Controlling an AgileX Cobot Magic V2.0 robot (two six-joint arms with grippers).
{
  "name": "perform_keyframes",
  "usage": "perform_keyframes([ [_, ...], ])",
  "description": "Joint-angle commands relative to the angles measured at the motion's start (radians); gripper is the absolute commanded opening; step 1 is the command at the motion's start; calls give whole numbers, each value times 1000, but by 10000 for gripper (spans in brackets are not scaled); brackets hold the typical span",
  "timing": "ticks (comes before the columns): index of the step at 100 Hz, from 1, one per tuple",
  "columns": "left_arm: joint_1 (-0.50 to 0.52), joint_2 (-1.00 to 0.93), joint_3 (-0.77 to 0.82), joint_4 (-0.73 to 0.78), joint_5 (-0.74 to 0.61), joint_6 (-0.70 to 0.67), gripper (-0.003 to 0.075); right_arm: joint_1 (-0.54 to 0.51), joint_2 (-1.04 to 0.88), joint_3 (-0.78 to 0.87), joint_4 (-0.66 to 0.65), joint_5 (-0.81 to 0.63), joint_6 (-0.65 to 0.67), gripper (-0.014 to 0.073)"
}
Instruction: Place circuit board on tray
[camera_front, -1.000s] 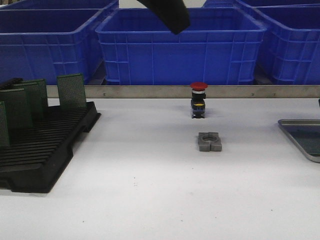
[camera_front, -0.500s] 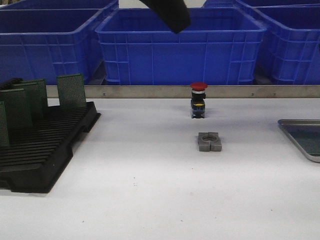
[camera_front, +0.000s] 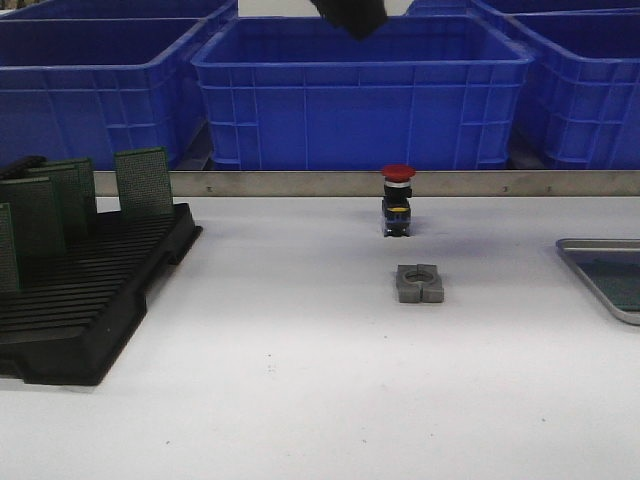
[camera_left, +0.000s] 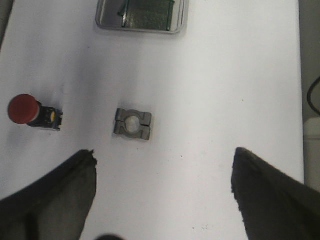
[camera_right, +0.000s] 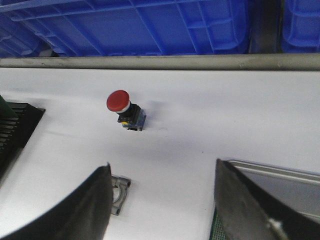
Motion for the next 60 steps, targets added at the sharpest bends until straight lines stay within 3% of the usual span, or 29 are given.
perform_keyframes([
  [1,8,-94,-27,-42,-81,-86,519,40,-84,-6,46,-67,-38,467],
  [33,132,-234,17,-41,-189,-240,518,227,-299,129,46,-344,-135,467],
  [60,257,-521,412,-48,-498,-255,517,274,-470,231,46,-499,-165,467],
])
